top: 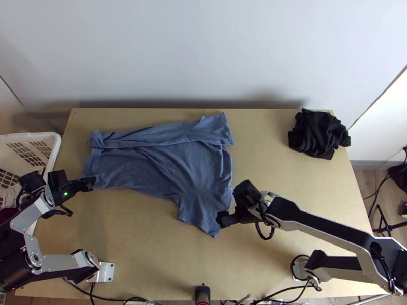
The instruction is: Fold the t-shirt
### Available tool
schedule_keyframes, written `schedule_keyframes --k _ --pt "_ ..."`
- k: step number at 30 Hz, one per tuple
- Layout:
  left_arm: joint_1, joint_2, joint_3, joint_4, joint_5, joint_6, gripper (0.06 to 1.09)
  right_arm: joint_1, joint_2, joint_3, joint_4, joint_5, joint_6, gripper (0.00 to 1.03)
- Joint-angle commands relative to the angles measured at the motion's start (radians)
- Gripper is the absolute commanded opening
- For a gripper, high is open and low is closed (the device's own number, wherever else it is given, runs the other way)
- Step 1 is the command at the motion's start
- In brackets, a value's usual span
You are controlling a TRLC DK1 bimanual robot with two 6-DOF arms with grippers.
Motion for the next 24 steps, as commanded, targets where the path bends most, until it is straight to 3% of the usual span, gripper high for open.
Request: schedule_keyframes --k 1,18,19,20,21,22,23,24 --pt "-0.003 0.004 -0.003 0.005 -0.002 -0.008 1.04 0.016 0.042 0.002 0.032 -0.003 0.014 0.98" --pt "-0.019 0.004 0.006 0.032 -0.012 -0.065 1.03 0.029 0.211 0.054 0.112 -0.002 0.023 0.98" --pt "-0.02 0.006 0.005 0.032 -0.012 -0.065 0.99 0.033 0.222 0.064 0.11 -0.002 0.024 0.97" --pt "-0.022 0.006 0.002 0.035 -0.012 -0.065 0.75 0.041 0.228 0.071 0.105 0.0 0.018 0.88" --pt "-0.022 0.007 0.0 0.052 -0.012 -0.069 0.31 0.044 0.229 0.076 0.099 0.009 0.017 0.76" --pt "-0.029 0.013 0.0 0.08 -0.012 -0.102 0.11 0.044 0.231 0.082 0.096 0.021 0.015 0.54" --pt "-0.028 0.018 0.0 0.078 -0.012 -0.109 0.1 0.044 0.231 0.085 0.096 0.043 0.003 0.18" --pt "-0.028 0.013 -0.006 0.077 -0.01 -0.102 0.1 0.046 0.233 0.088 0.095 0.073 -0.02 0.03"
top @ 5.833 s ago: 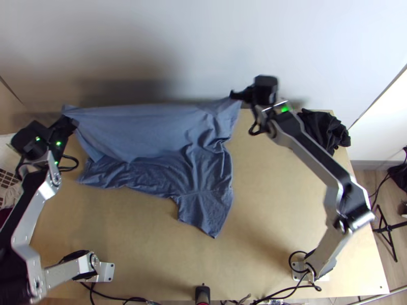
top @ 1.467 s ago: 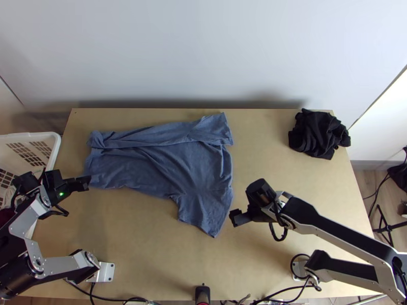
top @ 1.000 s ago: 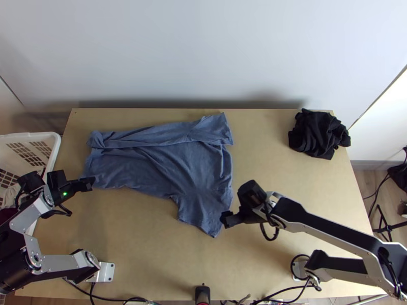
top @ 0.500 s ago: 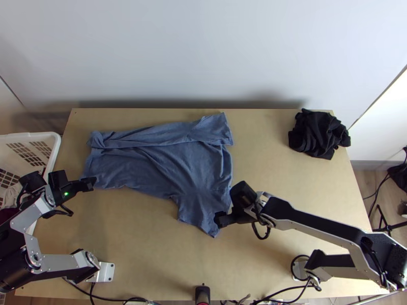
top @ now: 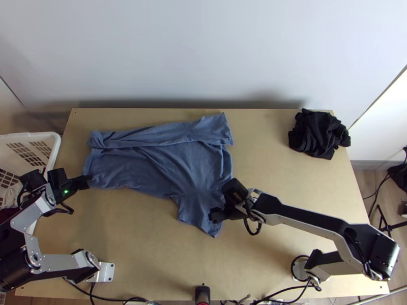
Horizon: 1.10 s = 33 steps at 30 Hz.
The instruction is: Fold the t-shirt
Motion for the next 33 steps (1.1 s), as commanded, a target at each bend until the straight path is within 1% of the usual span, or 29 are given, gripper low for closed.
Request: schedule_keyframes --k 1,6,10,15,18,26,30,33 --pt "-0.008 0.007 -0.015 0.04 0.001 -0.032 0.1 0.014 0.034 0.033 -0.014 0.063 -0.047 0.03" --pt "-0.002 0.002 -0.027 0.051 0.001 -0.078 0.09 0.014 0.017 0.031 -0.025 0.064 -0.047 0.03" --pt "0.001 -0.01 -0.018 0.052 0.001 -0.148 0.09 0.006 -0.006 0.028 -0.025 0.074 -0.048 0.03" --pt "0.022 -0.056 -0.001 0.035 0.054 -0.247 0.09 -0.012 -0.026 0.051 -0.039 0.074 -0.062 0.03" --pt "0.021 -0.096 0.0 0.008 0.074 -0.263 0.09 -0.034 -0.04 0.08 -0.071 0.072 -0.077 0.03" --pt "0.01 -0.179 0.092 -0.132 0.105 -0.282 0.09 -0.13 -0.08 0.249 -0.174 0.07 -0.103 0.03" --pt "0.012 -0.17 0.166 -0.135 0.106 -0.351 0.09 -0.185 -0.075 0.343 -0.167 0.072 -0.122 0.03" --pt "0.012 -0.132 0.226 -0.126 0.105 -0.421 0.09 -0.245 -0.035 0.422 -0.155 0.072 -0.12 0.03"
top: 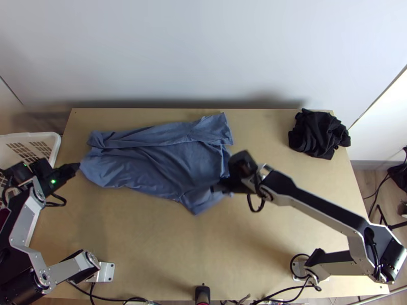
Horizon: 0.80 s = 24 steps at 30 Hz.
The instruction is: Fold the t-shirt
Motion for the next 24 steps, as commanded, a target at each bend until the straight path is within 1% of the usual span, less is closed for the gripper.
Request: schedule_keyframes --k 1,6,9,10,14,17,20,24 --pt "0.002 0.034 0.124 -0.01 0.008 -0.12 0.09 -0.111 0.047 0.172 0.013 0.001 -0.016 0.03" --pt "0.005 0.108 0.176 0.05 -0.011 -0.234 0.09 -0.159 0.115 0.245 0.048 0.001 0.001 0.03" --pt "0.0 0.166 0.188 0.127 -0.072 -0.3 0.09 -0.183 0.168 0.293 0.048 0.004 0.008 0.03" --pt "-0.001 0.191 0.196 0.148 -0.08 -0.314 0.09 -0.195 0.188 0.313 0.05 0.007 0.016 0.03" --pt "-0.011 0.292 0.262 0.17 -0.129 -0.352 0.09 -0.255 0.279 0.391 0.064 0.014 0.038 0.03" --pt "-0.021 0.37 0.32 0.191 -0.189 -0.395 0.09 -0.278 0.342 0.451 0.071 0.03 0.038 0.03" --pt "-0.046 0.421 0.366 0.196 -0.218 -0.412 0.09 -0.284 0.395 0.498 0.071 0.034 0.038 0.03" --pt "-0.107 0.464 0.391 0.194 -0.287 -0.42 0.09 -0.283 0.461 0.55 0.075 0.041 0.042 0.03"
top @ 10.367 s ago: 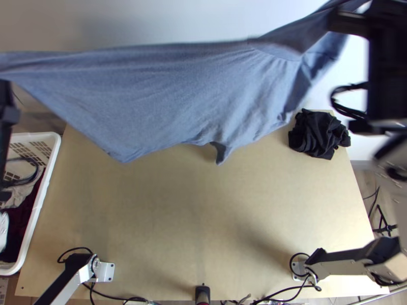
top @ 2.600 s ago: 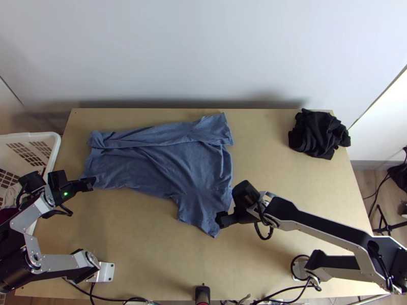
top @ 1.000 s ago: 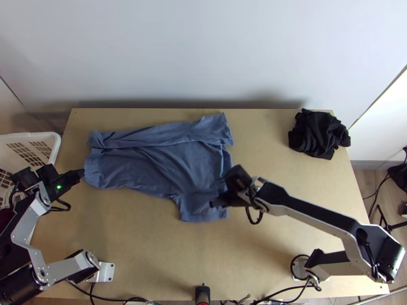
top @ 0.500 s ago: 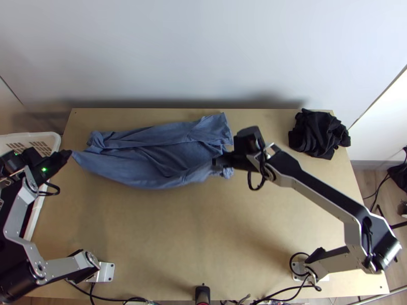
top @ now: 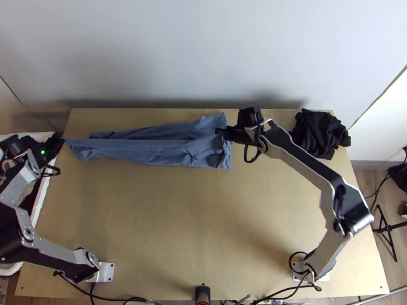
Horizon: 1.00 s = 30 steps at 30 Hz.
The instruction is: Fold the t-shirt
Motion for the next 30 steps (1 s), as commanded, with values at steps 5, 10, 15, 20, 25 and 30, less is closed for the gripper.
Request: schedule_keyframes --k 5,10,15,20,25,30 --pt "-0.147 0.151 0.072 0.022 -0.15 -0.03 0.09 -0.025 0.236 0.181 0.005 0.014 0.012 0.03" --pt "-0.176 0.202 0.083 0.044 -0.234 -0.044 0.09 -0.046 0.311 0.233 0.005 0.019 0.023 0.03" --pt "-0.165 0.216 0.094 0.054 -0.276 -0.041 0.09 -0.078 0.328 0.233 0.004 0.02 0.017 0.03" --pt "-0.127 0.283 0.171 -0.015 -0.283 -0.007 0.13 -0.088 0.334 0.204 -0.011 0.043 -0.011 0.29" --pt "-0.05 0.271 0.2 -0.07 -0.271 0.05 1.04 -0.086 0.262 0.071 -0.016 0.043 -0.006 0.99" --pt "0.037 0.205 0.16 -0.102 -0.159 0.07 1.04 -0.075 0.112 -0.07 -0.016 0.042 -0.012 0.99"
